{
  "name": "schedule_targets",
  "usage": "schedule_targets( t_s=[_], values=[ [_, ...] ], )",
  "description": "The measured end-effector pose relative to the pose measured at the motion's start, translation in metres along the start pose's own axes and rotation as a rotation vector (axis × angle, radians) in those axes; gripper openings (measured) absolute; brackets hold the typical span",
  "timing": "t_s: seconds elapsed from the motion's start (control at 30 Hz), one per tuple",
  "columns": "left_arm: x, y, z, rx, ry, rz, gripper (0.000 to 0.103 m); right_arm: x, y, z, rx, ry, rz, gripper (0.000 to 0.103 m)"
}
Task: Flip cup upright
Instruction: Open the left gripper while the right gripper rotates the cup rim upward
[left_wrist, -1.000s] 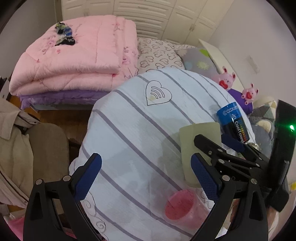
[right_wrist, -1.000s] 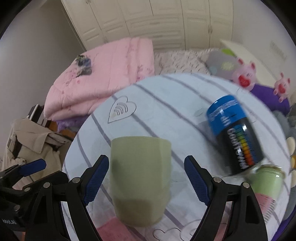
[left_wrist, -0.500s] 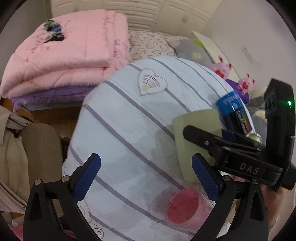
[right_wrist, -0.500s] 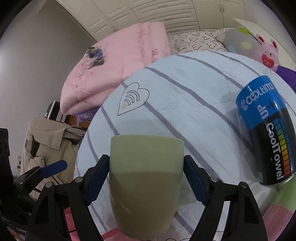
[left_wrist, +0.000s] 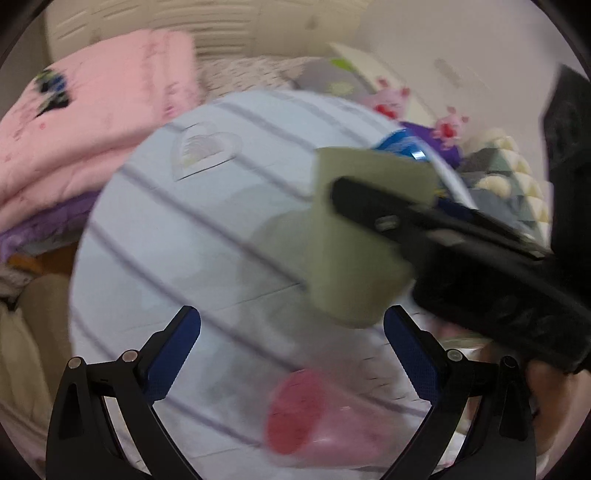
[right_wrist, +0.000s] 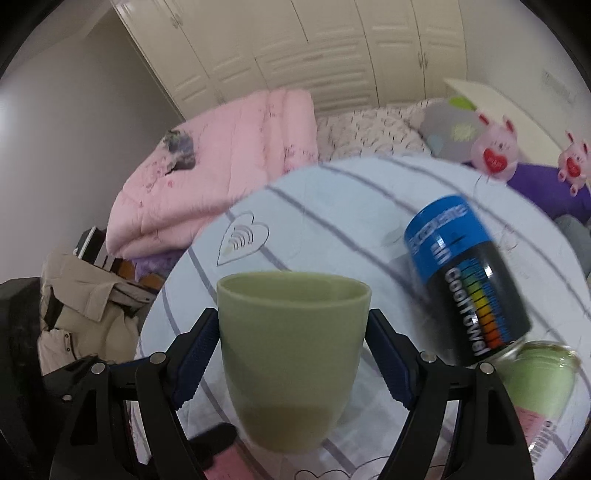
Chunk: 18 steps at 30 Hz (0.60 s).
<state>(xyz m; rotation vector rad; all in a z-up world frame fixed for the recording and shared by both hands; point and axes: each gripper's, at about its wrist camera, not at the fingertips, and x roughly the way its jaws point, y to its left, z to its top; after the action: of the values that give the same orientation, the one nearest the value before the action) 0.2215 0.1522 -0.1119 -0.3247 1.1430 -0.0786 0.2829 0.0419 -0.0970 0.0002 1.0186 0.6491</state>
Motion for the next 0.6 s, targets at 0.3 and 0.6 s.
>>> schedule_targets(
  t_s=[0.3, 0.6],
  values=[
    [0.014, -0.024, 0.008, 0.084, -0.050, 0.061, 0.103, -0.010, 0.001, -0.009, -0.042, -0.039, -0.035, 0.080],
    [0.020, -0.024, 0.004, 0.079, -0.052, 0.104, 0.103, -0.023, 0.010, -0.021, -0.127, -0.129, -0.102, 0.080]
  ],
)
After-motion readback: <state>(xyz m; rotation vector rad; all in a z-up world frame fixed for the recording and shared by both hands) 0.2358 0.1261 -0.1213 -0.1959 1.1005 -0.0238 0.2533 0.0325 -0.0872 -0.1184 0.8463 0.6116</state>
